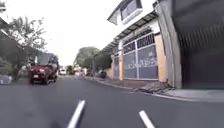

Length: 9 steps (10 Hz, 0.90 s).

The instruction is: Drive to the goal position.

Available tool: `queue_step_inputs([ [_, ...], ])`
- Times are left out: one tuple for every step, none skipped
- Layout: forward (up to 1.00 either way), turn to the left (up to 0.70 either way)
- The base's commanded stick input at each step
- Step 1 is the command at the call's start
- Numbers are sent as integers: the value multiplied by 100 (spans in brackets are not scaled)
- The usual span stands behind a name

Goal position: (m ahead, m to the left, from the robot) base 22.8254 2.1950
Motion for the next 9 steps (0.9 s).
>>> queue_step_inputs([
  [85,0],
  [85,0],
  [85,0],
  [85,0],
  [85,0],
  [85,0],
  [85,-1],
  [85,-16],
  [85,-27],
])
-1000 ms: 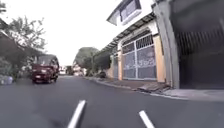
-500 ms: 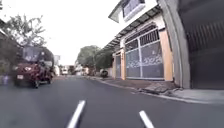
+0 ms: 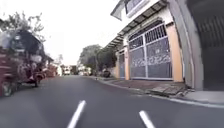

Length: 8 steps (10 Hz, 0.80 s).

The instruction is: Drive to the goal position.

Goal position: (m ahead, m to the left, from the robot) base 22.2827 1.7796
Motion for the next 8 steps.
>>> queue_step_inputs([
  [85,-34],
  [85,-34],
  [85,-34],
  [85,-34],
  [85,-34],
  [85,-34],
  [85,-34],
  [85,-34],
])
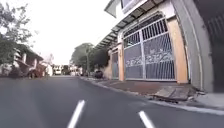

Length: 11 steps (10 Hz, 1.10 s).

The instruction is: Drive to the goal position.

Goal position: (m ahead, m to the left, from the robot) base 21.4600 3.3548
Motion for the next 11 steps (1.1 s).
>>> queue_step_inputs([
  [85,-34],
  [85,-34],
  [85,-34],
  [85,-32],
  [85,0],
  [85,1],
  [85,14],
  [85,34],
  [85,34],
  [85,34],
  [85,34],
])
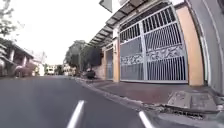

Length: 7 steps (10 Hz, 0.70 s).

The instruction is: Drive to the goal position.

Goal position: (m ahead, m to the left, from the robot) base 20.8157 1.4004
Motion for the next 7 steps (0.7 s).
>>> queue_step_inputs([
  [85,34],
  [85,34],
  [85,34],
  [85,34],
  [85,34],
  [85,34],
  [85,18],
])
